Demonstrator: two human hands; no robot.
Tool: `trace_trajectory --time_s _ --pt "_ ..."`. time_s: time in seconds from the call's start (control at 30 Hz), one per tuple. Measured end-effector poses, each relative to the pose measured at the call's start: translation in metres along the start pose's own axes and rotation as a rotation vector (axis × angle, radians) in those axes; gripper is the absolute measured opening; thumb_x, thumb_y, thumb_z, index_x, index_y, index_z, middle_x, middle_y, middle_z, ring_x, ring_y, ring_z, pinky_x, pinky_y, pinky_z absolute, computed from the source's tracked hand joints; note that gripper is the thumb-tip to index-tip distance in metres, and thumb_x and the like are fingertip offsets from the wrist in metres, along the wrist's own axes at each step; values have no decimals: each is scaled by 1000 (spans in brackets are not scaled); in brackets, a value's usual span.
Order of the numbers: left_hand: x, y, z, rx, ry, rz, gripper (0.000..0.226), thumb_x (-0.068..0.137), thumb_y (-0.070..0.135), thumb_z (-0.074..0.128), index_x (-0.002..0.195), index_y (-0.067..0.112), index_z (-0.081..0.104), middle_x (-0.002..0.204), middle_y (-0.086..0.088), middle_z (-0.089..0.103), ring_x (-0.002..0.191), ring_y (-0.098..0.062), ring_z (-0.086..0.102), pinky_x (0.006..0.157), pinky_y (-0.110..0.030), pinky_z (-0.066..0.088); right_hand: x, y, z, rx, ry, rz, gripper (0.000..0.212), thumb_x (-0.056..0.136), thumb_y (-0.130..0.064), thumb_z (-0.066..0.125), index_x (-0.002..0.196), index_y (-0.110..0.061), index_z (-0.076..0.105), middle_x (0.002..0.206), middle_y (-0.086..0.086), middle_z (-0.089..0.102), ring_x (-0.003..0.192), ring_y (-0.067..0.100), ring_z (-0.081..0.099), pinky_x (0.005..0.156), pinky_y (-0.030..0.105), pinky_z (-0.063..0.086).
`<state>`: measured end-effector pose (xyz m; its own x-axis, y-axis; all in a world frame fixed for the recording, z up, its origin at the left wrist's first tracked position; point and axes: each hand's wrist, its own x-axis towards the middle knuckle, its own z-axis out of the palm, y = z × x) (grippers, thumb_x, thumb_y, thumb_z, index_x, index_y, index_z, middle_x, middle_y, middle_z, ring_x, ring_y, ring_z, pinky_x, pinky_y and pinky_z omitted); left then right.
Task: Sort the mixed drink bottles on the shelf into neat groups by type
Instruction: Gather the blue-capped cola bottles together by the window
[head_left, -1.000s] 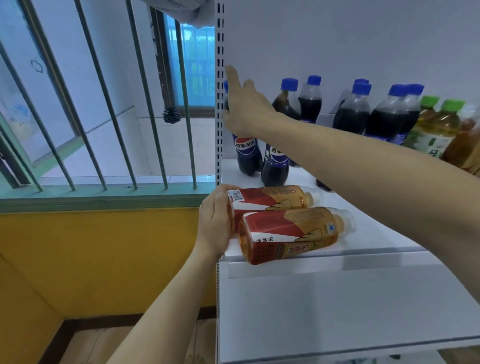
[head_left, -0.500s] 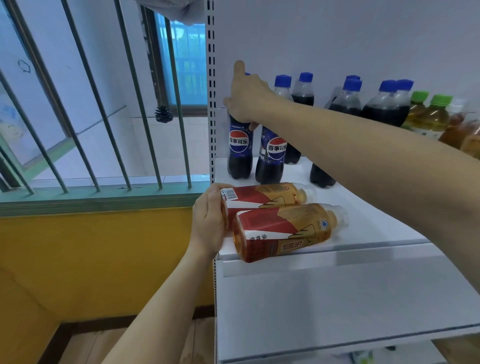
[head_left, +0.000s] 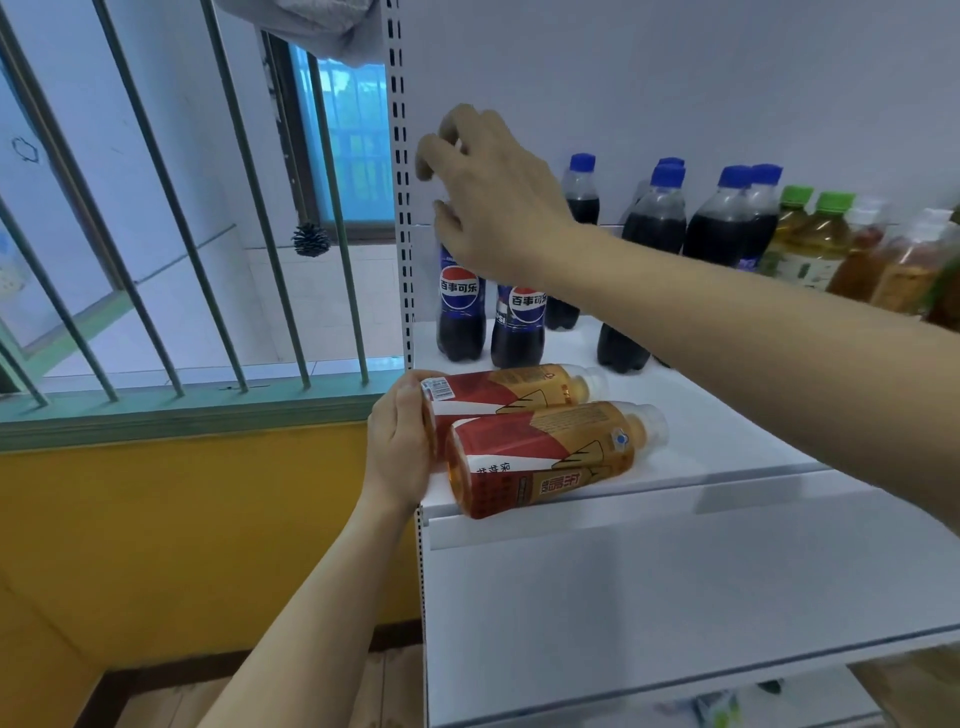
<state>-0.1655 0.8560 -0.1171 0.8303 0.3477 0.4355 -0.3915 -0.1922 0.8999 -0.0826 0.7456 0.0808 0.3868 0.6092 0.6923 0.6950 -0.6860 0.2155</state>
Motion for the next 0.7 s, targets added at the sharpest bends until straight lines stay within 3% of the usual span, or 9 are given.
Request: trace_trajectory --time_s 0.07,0.13,0.2,0.3,0.4,0.53,0.7 --pt "-1 -1 -1 -28 -5 9 40 105 36 31 98 11 61 84 -9 71 82 -29 70 76 -53 57 -41 11 -9 164 -32 -21 22 98 -33 54 113 -18 59 109 1 56 96 17 53 76 35 52" --pt "-3 -1 -1 -109 -36 -3 38 102 43 37 112 13 59 94 -11 70 88 -31 70 78 -51 57 -89 30 -16 414 -182 70 27 98 -46 54 112 -24 60 106 -7 59 93 9 56 78 31 52" --pt "-3 -2 -1 -123 -61 -4 38 96 52 46 117 21 56 102 -10 69 94 -32 71 78 -46 60 -136 45 -22 711 -368 154 37 92 -57 60 120 -33 57 114 -18 59 107 5 58 80 22 51" --pt "0 0 -2 -65 -95 -10 48 96 57 44 115 16 58 101 -11 71 93 -30 73 76 -46 62 -188 53 -15 702 -486 100 60 75 -70 74 125 -45 51 124 -29 52 123 4 50 93 16 42" --pt "5 5 -1 26 -112 -40 55 97 63 35 113 17 60 102 -7 72 97 -27 72 85 -57 58 -210 50 3 591 -397 75 63 75 -73 71 128 -48 47 123 -35 46 122 3 43 97 19 39" --pt "11 10 2 173 -110 -71 51 98 65 32 118 27 60 102 7 71 102 -17 68 94 -54 54 -216 50 18 543 -298 191 69 74 -78 68 132 -46 49 122 -29 50 114 2 48 95 24 43" --pt "4 8 3 222 -136 -55 47 99 66 30 133 40 46 112 11 67 108 -7 64 97 -43 52 -233 53 23 716 -259 474 73 62 -72 83 123 -54 48 121 -21 57 111 -4 57 88 17 48"
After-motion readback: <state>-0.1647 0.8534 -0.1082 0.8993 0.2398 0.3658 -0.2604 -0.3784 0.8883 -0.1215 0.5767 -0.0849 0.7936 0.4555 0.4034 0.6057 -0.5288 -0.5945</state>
